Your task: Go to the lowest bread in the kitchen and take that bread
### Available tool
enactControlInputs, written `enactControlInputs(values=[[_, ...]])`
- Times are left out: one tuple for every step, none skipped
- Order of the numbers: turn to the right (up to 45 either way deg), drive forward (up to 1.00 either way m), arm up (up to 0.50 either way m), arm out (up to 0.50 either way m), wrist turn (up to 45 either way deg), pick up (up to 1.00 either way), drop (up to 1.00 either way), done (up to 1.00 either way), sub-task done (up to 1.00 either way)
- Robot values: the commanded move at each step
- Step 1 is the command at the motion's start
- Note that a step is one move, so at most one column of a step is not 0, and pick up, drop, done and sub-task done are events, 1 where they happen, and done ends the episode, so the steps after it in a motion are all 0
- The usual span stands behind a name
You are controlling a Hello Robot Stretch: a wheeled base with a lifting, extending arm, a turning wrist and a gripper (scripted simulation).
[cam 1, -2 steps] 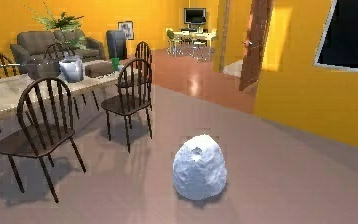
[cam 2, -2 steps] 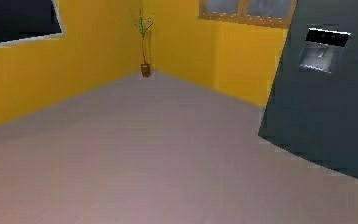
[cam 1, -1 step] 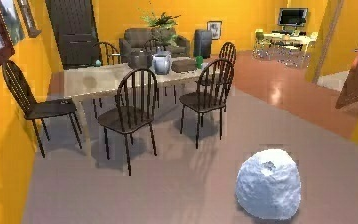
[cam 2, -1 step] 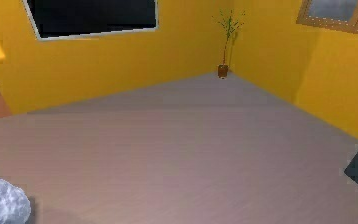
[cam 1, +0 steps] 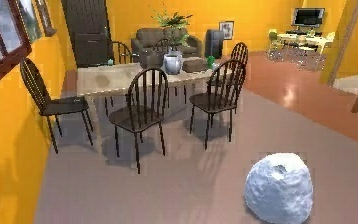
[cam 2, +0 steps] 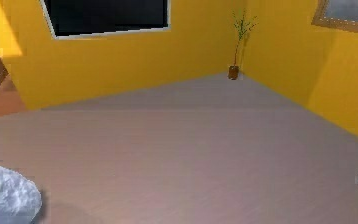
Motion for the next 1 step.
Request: enactControlInputs(values=[[0.0, 0.95, 0.0, 0.0, 0.0, 0.0, 0.0, 0.0, 0.0]])
